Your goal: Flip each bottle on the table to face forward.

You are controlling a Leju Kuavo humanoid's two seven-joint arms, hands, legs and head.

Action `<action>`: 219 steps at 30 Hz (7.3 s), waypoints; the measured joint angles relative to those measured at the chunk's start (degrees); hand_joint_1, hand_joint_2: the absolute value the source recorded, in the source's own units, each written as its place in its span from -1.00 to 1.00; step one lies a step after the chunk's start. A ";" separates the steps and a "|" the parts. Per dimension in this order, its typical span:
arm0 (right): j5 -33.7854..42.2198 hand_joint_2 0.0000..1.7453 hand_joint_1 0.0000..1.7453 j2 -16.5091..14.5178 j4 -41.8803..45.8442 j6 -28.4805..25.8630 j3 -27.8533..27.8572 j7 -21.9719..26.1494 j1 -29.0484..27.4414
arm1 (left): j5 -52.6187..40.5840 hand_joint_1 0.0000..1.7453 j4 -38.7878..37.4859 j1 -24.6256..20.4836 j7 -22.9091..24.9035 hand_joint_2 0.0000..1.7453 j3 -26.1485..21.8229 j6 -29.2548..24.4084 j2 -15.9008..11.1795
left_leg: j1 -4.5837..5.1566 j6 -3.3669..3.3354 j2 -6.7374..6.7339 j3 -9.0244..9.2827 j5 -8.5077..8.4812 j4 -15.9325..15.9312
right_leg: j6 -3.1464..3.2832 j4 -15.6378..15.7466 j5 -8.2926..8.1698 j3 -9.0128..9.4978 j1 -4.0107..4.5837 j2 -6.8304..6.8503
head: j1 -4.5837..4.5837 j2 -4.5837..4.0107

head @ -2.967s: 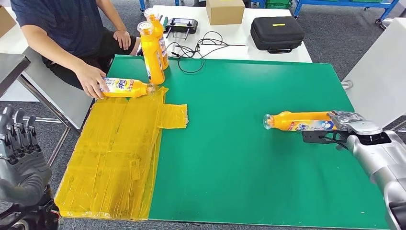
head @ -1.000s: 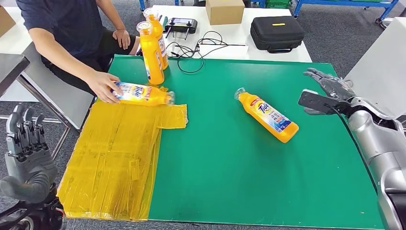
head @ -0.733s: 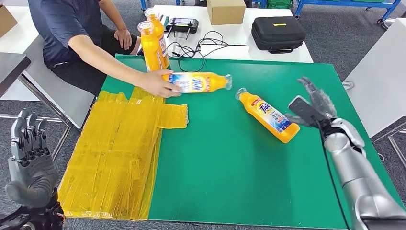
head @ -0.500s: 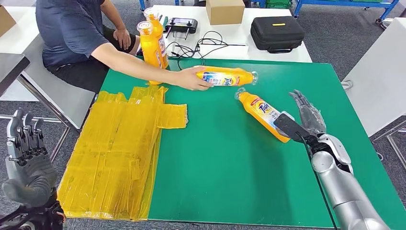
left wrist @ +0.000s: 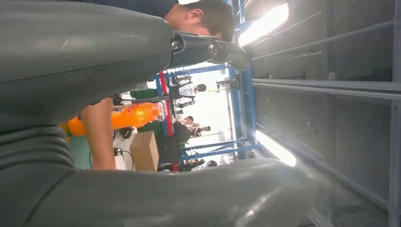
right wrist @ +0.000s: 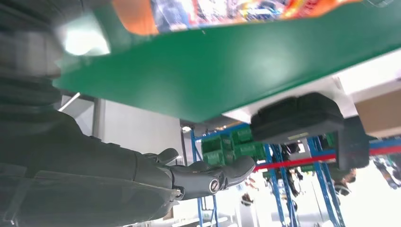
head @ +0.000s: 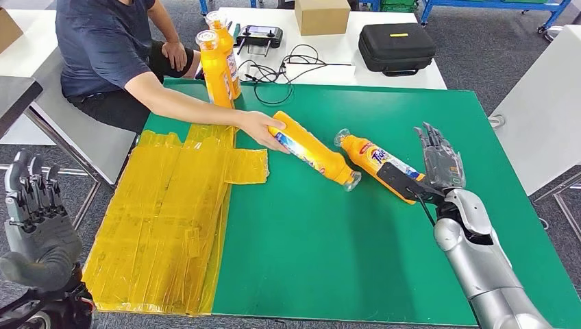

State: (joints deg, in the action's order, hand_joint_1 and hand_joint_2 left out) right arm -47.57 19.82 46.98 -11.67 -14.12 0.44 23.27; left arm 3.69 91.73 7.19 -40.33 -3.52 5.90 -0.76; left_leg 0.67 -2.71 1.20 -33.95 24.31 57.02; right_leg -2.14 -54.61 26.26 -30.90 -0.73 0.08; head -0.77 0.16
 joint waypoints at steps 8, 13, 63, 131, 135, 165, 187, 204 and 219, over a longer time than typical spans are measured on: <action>-1.11 1.00 -1.00 0.00 -0.57 -0.62 -1.19 -0.31 1.29 | 0.00 -1.00 0.00 -0.08 0.00 -1.00 0.05 -0.29 0.00 | 0.00 0.00 0.01 -0.01 0.00 0.00 | 0.00 0.00 0.00 0.00 0.00 0.00 | 0.00 -0.01; -2.68 1.00 -1.00 0.31 -2.12 0.39 -2.12 -0.24 3.01 | 0.08 -1.00 0.00 0.02 0.00 -1.00 0.20 -1.11 -0.02 | 0.00 0.00 0.01 -0.01 0.00 0.00 | 0.00 0.00 0.00 0.01 -0.01 0.01 | 0.01 0.00; 5.97 1.00 -1.00 13.00 -7.18 16.43 -9.95 14.91 8.00 | 1.55 -1.00 -2.60 -3.24 0.07 -1.00 -0.02 2.27 -0.79 | 0.05 -0.01 0.07 -0.01 0.00 0.02 | -0.02 0.01 -0.01 0.01 -0.05 0.04 | 0.01 0.00; 3.54 -1.00 -1.00 -3.55 27.55 12.72 18.32 16.27 -10.70 | -4.14 -1.00 -1.63 -0.65 2.50 -1.00 -1.66 1.40 2.72 | 0.03 0.00 0.00 -0.05 0.02 -0.01 | 0.01 0.00 0.02 -0.06 -0.04 -0.03 | 0.00 -0.01; 3.86 -1.00 -1.00 -2.93 27.97 12.80 17.63 16.09 -11.01 | -4.09 -1.00 -0.09 0.76 2.69 -1.00 -1.70 1.40 2.40 | 0.04 0.00 -0.01 -0.05 0.02 -0.01 | 0.01 0.00 0.01 -0.05 -0.05 -0.03 | 0.00 -0.01; 1.12 1.00 -1.00 6.29 26.08 24.62 9.14 11.71 -10.52 | -0.62 -1.00 -5.40 -9.64 5.69 -1.00 0.79 1.70 -0.74 | 0.05 -0.05 0.04 0.01 -0.09 0.00 | -0.02 0.00 -0.06 0.05 -0.05 0.06 | 0.01 0.00; -3.55 1.00 -1.00 -3.07 -8.85 20.41 -11.82 14.42 12.46 | -2.16 -1.00 -12.08 -17.50 6.16 -1.00 3.64 0.56 0.33 | 0.00 -0.03 -0.16 0.00 -0.10 0.01 | -0.06 -0.04 -0.11 -0.01 -0.01 -0.16 | 0.01 -0.01; 2.65 1.00 -1.00 -6.61 -16.92 24.47 -17.90 22.70 17.56 | -1.10 -1.00 -10.46 -14.82 6.36 -1.00 2.55 -0.68 0.09 | -0.01 -0.01 -0.09 -0.01 -0.10 0.01 | -0.06 -0.03 -0.10 -0.04 -0.01 -0.13 | 0.01 0.00; 3.73 1.00 -1.00 -0.52 -7.88 27.04 -19.90 18.02 10.24 | -2.29 -1.00 -8.00 -12.82 7.61 -1.00 1.40 -0.68 0.30 | 0.01 -0.02 -0.05 -0.01 -0.10 0.01 | -0.06 -0.01 -0.10 -0.03 -0.02 -0.10 | 0.01 -0.01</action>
State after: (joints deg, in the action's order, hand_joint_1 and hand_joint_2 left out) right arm -43.84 19.31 39.10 15.38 -34.02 18.45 33.51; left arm 1.40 83.73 -5.63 -32.72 -2.12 5.22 -0.46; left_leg 0.67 -2.73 1.15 -33.95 24.21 57.03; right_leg -2.20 -54.62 26.16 -30.92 -0.75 -0.02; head -0.77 0.15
